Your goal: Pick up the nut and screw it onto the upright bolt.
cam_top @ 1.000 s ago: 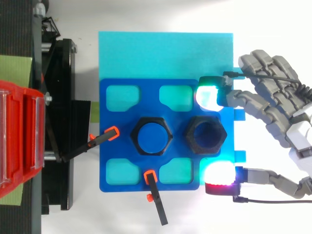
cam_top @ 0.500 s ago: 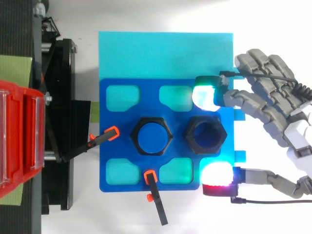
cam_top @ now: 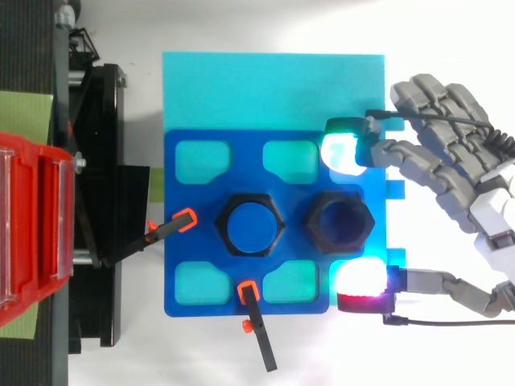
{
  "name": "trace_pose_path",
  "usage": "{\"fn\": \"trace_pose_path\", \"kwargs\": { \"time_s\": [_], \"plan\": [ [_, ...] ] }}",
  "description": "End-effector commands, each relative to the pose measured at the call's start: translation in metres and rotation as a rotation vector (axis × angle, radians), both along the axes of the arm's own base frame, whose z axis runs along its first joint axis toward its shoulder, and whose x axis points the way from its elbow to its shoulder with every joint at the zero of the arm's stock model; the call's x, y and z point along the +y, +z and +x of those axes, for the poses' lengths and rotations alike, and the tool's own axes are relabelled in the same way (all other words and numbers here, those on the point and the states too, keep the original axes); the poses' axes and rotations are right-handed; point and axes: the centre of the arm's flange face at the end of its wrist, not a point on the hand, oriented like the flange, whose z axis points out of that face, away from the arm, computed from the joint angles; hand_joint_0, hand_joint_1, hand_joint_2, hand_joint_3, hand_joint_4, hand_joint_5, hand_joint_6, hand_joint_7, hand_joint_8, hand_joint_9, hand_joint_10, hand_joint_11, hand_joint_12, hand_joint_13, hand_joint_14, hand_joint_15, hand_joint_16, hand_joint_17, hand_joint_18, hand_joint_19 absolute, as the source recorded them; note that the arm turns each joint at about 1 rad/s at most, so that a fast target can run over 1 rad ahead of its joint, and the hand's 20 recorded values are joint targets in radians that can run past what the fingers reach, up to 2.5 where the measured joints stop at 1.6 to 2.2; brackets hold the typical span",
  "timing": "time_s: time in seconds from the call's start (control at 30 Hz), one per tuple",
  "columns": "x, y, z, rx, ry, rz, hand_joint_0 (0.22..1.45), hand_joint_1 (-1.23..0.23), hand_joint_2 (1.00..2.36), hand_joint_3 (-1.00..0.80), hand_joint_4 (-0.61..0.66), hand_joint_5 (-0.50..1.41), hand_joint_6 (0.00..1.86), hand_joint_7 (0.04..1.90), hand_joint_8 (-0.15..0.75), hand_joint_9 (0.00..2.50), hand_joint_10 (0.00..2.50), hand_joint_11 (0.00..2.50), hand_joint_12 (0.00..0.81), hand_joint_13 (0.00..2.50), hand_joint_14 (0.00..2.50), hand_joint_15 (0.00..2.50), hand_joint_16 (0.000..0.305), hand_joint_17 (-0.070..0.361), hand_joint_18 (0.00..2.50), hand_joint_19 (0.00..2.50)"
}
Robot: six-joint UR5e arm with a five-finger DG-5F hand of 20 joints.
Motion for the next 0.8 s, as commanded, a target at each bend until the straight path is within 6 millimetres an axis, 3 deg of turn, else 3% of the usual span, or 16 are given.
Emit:
{"fn": "trace_pose_path", "kwargs": {
  "time_s": [0.0,0.63,0.77],
  "plan": [
    [-0.0006,-0.0004,-0.0001,0.003,0.004,-0.001,0.36,-0.71,1.00,-0.50,0.13,-0.30,0.50,0.62,0.244,0.00,0.00,0.00,0.405,0.05,0.00,0.00,0.066,0.148,0.00,0.00],
    [-0.0013,-0.0010,0.0000,0.003,0.008,-0.001,0.39,-0.69,1.00,-0.50,0.14,-0.30,0.50,0.67,0.246,0.00,0.00,0.00,0.392,0.10,0.00,0.00,0.063,0.141,0.00,0.00],
    [-0.0008,-0.0003,0.0006,0.002,0.011,-0.001,0.41,-0.74,1.00,-0.50,0.17,-0.29,0.50,0.68,0.258,0.02,0.00,0.00,0.392,0.19,0.00,0.00,0.062,0.139,0.14,0.00]
  ]
}}
